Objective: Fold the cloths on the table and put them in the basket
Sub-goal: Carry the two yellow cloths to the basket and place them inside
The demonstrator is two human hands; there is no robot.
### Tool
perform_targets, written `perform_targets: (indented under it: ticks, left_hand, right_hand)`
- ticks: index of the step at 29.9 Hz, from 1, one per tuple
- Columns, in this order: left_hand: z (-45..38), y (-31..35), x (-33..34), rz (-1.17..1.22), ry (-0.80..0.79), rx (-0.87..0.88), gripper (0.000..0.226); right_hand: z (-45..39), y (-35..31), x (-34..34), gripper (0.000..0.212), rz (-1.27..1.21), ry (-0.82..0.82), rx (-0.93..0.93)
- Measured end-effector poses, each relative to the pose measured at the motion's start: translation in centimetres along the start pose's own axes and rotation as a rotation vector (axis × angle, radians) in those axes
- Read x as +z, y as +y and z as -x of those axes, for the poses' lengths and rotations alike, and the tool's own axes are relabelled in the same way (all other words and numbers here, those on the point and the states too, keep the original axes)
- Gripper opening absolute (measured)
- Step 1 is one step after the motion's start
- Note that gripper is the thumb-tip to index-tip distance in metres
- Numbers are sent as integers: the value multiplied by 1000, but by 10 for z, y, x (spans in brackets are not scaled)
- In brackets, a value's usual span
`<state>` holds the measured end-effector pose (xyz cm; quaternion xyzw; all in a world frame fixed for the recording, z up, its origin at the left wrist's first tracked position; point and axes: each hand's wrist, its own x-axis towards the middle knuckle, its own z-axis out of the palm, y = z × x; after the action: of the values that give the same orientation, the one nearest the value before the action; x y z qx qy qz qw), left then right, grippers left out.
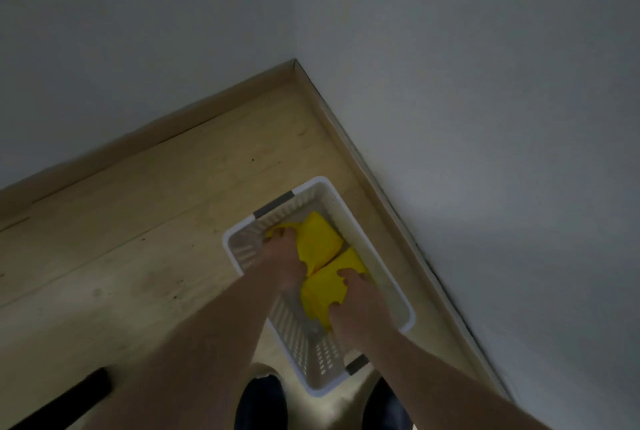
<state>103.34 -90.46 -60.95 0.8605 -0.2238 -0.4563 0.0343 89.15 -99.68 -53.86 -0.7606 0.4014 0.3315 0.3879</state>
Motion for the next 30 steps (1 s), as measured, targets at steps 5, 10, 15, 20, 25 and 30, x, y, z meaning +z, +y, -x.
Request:
perform_targets:
  ticks: [5,10,15,20,25,30]
  left_hand:
    - [-44,-1,32,69,111,-219,64]
    - [-62,-18,35,199,130,-208,26]
    - [-59,-17,26,283,192,-107,21]
    - [-48,-15,25,180,373,8,28]
    - [-29,7,21,39,361,-91,42]
    - [-5,26,20,-232,354,259,55]
  right_hand:
    - [-34,18,11,70,113,-125,-2]
    - [-55,41,29,74,134,-220,9]
    - [-61,49,42,72,105,-222,33]
    - [-68,49,55,73,74,-218,19]
    - [-68,55,58,62,63,-208,-30]
    - [-73,62,61,79,178,-289,-41]
